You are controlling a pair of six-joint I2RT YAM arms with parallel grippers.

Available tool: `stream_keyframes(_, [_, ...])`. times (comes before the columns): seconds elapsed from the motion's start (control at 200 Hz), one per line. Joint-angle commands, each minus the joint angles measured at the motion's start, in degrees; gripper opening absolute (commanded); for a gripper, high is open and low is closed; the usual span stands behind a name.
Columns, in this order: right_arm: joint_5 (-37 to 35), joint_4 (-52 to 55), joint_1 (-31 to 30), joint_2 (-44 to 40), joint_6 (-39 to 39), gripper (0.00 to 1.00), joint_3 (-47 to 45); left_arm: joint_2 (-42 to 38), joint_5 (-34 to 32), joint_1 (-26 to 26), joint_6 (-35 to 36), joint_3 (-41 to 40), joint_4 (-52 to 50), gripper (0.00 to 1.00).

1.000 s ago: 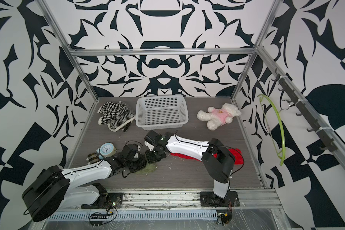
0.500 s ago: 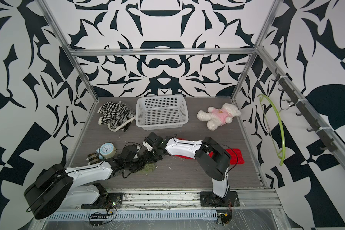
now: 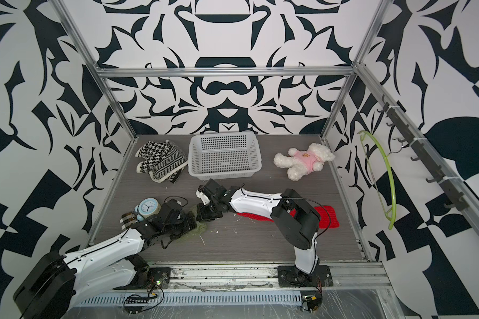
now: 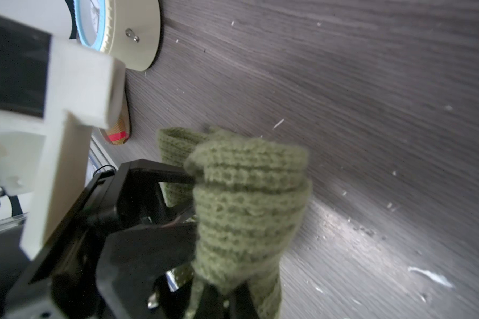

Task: Roll up the scarf and place it into the basket
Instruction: Roll the scarf at the center of the board.

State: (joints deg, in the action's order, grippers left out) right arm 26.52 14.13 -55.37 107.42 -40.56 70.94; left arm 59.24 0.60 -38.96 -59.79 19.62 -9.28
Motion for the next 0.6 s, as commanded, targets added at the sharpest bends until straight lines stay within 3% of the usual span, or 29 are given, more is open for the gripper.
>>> stream_keyframes(0.0, [-0.3,0.1,-3.3,4.6,0.8,0.0,-0.7,-0.6,2.5,0.2,0.0,-2.3,-6.3,0.69])
stream_keyframes(0.115, [-1.2,1.5,-3.3,4.2,1.5,0.0,-0.3,-4.7,0.7,0.6,1.0,-1.1,-11.1,0.59])
stream_keyframes(0.205, [-1.9,2.7,-3.3,3.7,2.3,0.0,-0.1,-7.5,-0.4,1.6,2.1,-0.4,-13.8,0.34])
stream_keyframes(0.25, [-2.2,3.2,-3.3,3.4,2.6,0.0,-0.1,-8.2,0.4,2.3,2.2,-0.7,-13.5,0.27])
stream_keyframes(0.34, [-2.6,4.1,-3.3,2.5,3.1,0.0,0.0,-7.0,2.9,3.2,1.1,-2.1,-8.7,0.25])
stream_keyframes(0.595, [-3.4,4.6,-3.3,0.1,3.4,0.0,-0.8,6.0,9.3,3.2,1.5,-0.7,1.8,0.19])
